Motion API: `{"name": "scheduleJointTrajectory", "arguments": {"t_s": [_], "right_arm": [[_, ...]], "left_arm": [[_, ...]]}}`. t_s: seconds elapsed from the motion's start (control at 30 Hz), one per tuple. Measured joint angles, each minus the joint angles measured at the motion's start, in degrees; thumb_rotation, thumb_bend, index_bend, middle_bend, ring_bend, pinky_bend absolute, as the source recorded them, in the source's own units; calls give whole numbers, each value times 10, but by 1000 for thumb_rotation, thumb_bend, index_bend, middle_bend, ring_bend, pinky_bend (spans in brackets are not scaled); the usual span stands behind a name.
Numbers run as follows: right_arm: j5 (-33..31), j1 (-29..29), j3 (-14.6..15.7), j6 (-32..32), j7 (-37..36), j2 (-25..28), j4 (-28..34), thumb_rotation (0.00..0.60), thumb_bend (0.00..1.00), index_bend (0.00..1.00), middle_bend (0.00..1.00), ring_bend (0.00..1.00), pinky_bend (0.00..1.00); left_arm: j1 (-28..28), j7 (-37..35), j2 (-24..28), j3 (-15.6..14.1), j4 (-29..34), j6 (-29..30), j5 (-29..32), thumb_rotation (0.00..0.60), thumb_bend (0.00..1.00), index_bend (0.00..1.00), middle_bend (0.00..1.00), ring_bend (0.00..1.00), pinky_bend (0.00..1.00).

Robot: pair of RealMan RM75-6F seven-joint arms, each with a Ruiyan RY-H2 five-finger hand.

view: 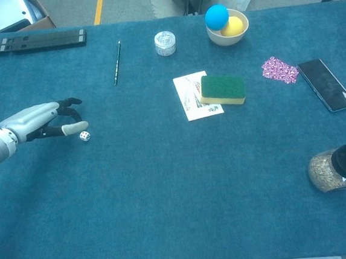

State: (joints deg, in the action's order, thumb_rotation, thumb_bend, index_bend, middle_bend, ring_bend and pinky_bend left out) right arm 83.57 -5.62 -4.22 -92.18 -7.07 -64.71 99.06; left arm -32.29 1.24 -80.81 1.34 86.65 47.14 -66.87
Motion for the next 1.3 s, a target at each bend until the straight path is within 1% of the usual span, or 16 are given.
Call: {"name": "scheduleJointTrajectory", "arguments": {"t_s": [0.27,0.6,0.8,1.13,1.3], "right_arm": [[0,-2,0,-2,-2,1,-1,600,288,320,215,105,183],[-1,-5,0,-4,-6,2,-4,600,288,320,215,105,183],[0,-5,0,-3,-7,1,-6,600,288,320,215,105,183],[0,-4,-1,-2,-11,0,-10,600,288,320,215,105,183],[1,-5,-1,-3,-15,0,-12,600,288,320,215,105,183]], "left_arm": [[-1,0,-6,2,-4,-1,-1,75,35,375,40,0,0],[3,3,-8,-3,-5,-3,4,78,36,378,40,0,0],[7,7,1,-6,10,5,-1,76,36,383,40,0,0],[25,14,14,-21,39,23,-10,76,36,383,40,0,0],[30,18,18,-22,48,35,-15,75,35,383,39,0,0]]}}
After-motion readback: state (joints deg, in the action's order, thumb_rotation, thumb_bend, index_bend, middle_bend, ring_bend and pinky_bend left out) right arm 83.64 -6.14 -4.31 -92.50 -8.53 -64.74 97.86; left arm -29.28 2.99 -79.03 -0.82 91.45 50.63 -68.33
